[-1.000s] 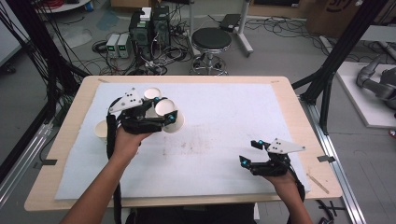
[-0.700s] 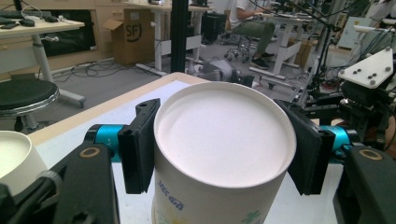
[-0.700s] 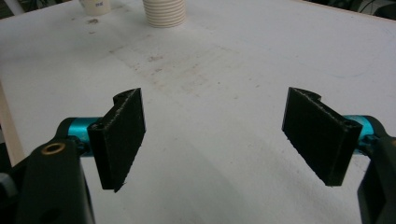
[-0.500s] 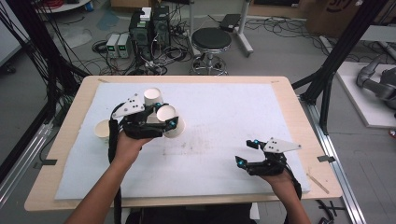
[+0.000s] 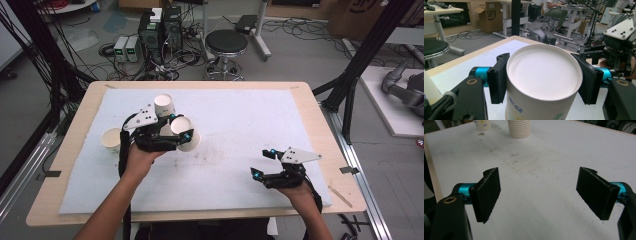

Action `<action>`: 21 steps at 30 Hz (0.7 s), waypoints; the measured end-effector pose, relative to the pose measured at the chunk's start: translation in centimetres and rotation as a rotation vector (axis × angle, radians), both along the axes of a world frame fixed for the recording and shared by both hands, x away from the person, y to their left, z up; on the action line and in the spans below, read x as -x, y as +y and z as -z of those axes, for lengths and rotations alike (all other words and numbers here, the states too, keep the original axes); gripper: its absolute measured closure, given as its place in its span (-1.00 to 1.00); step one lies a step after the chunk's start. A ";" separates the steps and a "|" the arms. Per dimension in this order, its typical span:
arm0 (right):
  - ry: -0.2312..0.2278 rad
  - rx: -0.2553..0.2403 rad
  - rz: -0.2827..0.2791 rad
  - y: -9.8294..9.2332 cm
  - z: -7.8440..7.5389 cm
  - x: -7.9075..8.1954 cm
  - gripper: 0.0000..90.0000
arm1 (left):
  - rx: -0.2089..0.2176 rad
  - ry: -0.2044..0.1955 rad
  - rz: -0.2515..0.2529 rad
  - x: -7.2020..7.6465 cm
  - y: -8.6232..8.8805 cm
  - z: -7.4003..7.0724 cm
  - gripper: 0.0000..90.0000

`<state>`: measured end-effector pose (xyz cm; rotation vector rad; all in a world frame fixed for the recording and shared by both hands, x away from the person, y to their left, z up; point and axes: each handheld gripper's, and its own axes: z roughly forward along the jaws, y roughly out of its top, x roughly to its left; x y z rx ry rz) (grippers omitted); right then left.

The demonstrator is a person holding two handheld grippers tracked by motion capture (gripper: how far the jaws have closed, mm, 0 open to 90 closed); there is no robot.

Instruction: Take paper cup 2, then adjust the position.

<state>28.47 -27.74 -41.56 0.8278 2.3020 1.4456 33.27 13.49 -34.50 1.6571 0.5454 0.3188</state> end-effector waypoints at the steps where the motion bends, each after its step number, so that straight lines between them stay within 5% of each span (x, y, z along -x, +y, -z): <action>1: 0.002 0.000 0.000 0.1 0.0 0.0 -0.55 | 0.004 0.001 0.000 0.0 0.0 0.0 -0.22; 21: 0.021 -0.036 -0.106 1.6 -0.1 -0.1 -0.55 | 0.010 0.023 0.077 0.8 -0.7 1.4 -0.22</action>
